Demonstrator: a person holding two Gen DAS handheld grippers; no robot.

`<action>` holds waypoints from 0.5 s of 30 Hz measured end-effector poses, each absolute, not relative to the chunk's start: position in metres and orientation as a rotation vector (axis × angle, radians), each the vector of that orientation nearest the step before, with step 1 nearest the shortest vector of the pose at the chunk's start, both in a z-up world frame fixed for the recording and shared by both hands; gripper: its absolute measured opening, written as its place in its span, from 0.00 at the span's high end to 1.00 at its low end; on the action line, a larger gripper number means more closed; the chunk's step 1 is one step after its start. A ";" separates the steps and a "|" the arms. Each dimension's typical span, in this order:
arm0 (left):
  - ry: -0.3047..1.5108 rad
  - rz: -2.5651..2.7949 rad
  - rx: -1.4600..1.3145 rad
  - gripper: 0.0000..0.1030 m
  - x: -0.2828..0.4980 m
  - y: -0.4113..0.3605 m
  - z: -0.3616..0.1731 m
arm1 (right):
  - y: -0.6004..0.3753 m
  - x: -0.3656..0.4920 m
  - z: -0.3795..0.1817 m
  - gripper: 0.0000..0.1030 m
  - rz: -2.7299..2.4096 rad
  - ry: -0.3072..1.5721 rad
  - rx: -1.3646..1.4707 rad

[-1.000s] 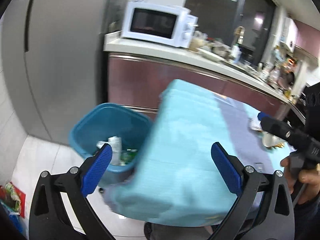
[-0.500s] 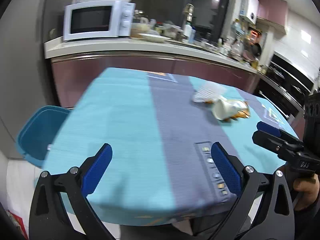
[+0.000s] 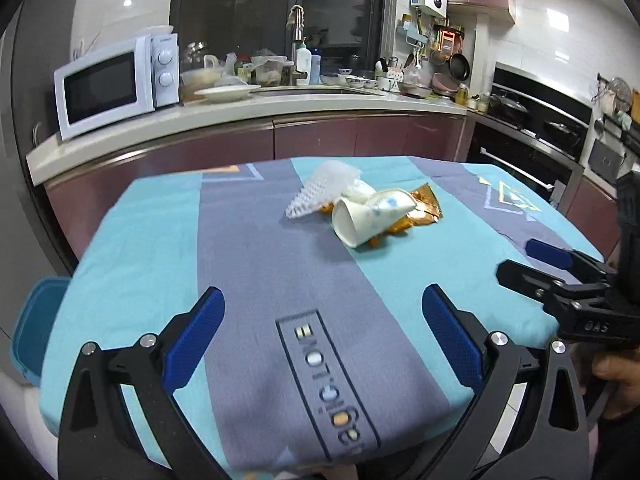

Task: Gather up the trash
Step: 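Swing both tools back over the table toward the remaining trash, then grasp the white foam net with the left tool while the right tool grasps the gold wrapper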

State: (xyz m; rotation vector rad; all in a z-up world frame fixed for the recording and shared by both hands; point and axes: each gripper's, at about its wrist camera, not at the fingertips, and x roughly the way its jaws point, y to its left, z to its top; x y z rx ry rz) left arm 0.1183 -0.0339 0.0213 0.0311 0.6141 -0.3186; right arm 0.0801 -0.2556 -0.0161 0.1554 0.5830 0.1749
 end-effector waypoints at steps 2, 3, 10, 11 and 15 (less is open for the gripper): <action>0.609 -0.313 0.048 0.05 0.130 -0.036 0.026 | -0.260 0.085 -0.016 0.07 0.151 0.587 0.142; 0.607 -0.308 0.056 0.05 0.135 -0.038 0.028 | -0.263 0.088 -0.017 0.07 0.138 0.592 0.134; 0.600 -0.312 0.092 0.05 0.176 -0.047 0.040 | -0.278 0.113 -0.017 0.07 0.100 0.611 0.111; 0.599 -0.311 0.093 0.05 0.181 -0.048 0.040 | -0.281 0.117 -0.017 0.07 0.097 0.613 0.109; 0.593 -0.303 0.097 0.05 0.205 -0.052 0.047 | -0.290 0.132 -0.014 0.07 0.078 0.617 0.098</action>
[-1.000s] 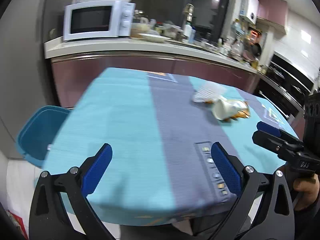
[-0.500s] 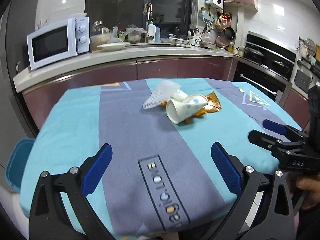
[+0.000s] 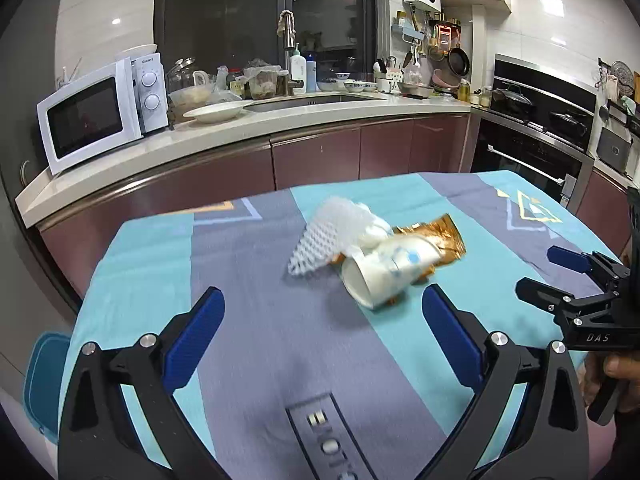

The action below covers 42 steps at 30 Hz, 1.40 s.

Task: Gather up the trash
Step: 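Grasp the white foam net with the left tool while the right tool grasps the gold wrapper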

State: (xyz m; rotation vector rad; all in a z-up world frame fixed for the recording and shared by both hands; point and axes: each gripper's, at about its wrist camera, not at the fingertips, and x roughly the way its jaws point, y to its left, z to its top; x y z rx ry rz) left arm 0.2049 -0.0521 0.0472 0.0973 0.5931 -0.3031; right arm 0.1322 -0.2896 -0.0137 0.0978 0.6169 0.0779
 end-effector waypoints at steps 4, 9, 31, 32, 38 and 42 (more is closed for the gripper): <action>0.583 -0.302 0.108 0.05 0.236 -0.059 0.054 | -0.306 0.153 -0.009 0.07 0.054 0.620 0.109; 0.607 -0.302 0.132 0.05 0.288 -0.080 0.054 | -0.324 0.185 -0.010 0.07 0.029 0.652 0.131; 0.844 -0.317 0.142 0.67 0.393 -0.123 -0.012 | -0.331 0.254 -0.027 0.07 0.089 0.712 0.158; 0.841 -0.318 0.137 0.71 0.393 -0.121 -0.012 | -0.332 0.255 -0.028 0.07 0.089 0.713 0.158; 0.820 -0.330 0.099 0.90 0.388 -0.108 -0.010 | -0.333 0.266 -0.036 0.07 0.092 0.742 0.173; 0.776 -0.339 0.064 0.90 0.377 -0.099 0.005 | -0.326 0.274 -0.041 0.07 0.109 0.776 0.142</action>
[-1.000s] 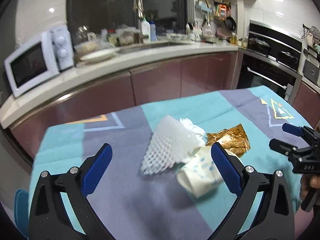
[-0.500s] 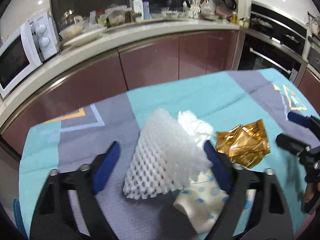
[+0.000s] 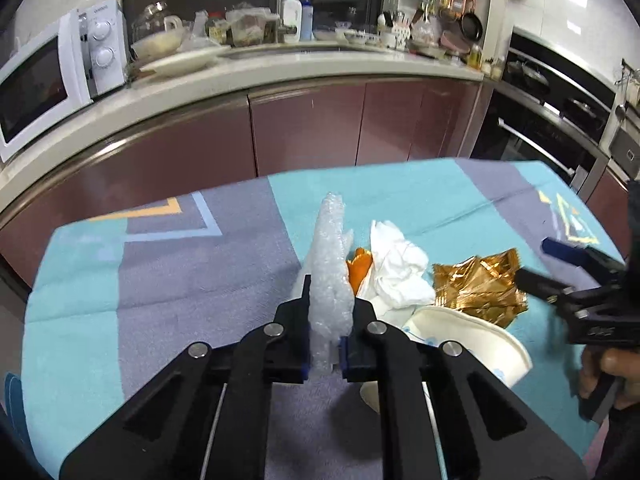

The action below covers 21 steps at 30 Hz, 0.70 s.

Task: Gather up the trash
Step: 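Grasp the white foam net with the left tool while the right tool grasps the gold wrapper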

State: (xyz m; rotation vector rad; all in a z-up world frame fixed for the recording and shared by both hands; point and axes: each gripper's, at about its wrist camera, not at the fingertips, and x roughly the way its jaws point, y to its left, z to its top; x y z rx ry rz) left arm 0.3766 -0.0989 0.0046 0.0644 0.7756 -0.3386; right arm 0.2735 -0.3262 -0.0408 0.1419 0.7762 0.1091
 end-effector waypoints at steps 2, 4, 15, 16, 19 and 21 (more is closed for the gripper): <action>0.758 -0.344 0.049 0.90 0.369 -0.095 0.013 | -0.323 0.276 -0.043 0.08 0.114 0.789 0.126; 0.738 -0.350 0.037 0.90 0.359 -0.089 0.022 | -0.318 0.280 -0.046 0.15 0.123 0.805 0.112; 0.709 -0.332 -0.012 0.90 0.314 -0.049 0.036 | -0.316 0.286 -0.059 0.98 0.202 0.871 0.166; 0.709 -0.329 -0.016 0.90 0.310 -0.045 0.035 | -0.318 0.284 -0.058 0.98 0.214 0.866 0.185; 0.707 -0.318 -0.031 0.90 0.296 -0.032 0.035 | -0.324 0.276 -0.055 0.99 0.209 0.839 0.218; 0.700 -0.315 -0.039 0.90 0.289 -0.024 0.037 | -0.328 0.266 -0.049 1.00 0.190 0.805 0.229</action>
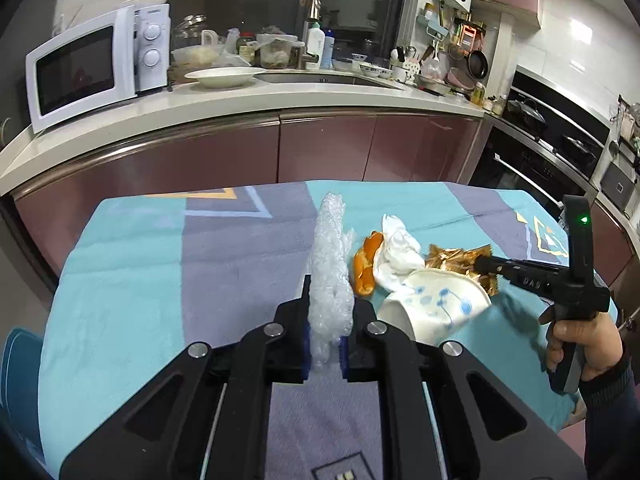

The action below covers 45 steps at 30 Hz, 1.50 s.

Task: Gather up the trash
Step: 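Grasp the white foam net with the left tool while the right tool grasps the gold wrapper, then carry the foam net and gold wrapper to the blue bin and release both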

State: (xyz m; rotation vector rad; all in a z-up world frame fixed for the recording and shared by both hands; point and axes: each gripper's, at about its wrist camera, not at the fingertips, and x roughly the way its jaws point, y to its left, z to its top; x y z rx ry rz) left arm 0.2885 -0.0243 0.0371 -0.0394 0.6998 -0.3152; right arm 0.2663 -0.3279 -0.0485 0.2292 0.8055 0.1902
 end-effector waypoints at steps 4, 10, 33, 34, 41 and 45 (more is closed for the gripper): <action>0.663 -0.309 -0.067 0.90 0.261 -0.005 0.049 | -0.334 0.244 -0.025 1.00 0.141 0.722 0.218; 0.580 -0.300 -0.104 0.90 0.206 0.027 0.078 | -0.334 0.191 0.034 1.00 0.109 0.561 0.164; 0.534 -0.106 -0.226 0.90 0.031 0.148 0.062 | -0.174 0.063 0.062 1.00 0.519 0.493 0.066; 0.534 -0.091 -0.229 0.90 0.028 0.154 0.059 | -0.161 0.065 0.061 1.00 0.552 0.504 0.061; 0.561 0.070 -0.279 0.90 0.010 0.220 0.038 | -0.098 0.078 0.058 1.00 0.667 0.530 0.019; 0.564 0.142 -0.296 0.90 0.006 0.254 0.033 | -0.064 0.091 0.058 1.00 0.719 0.536 -0.006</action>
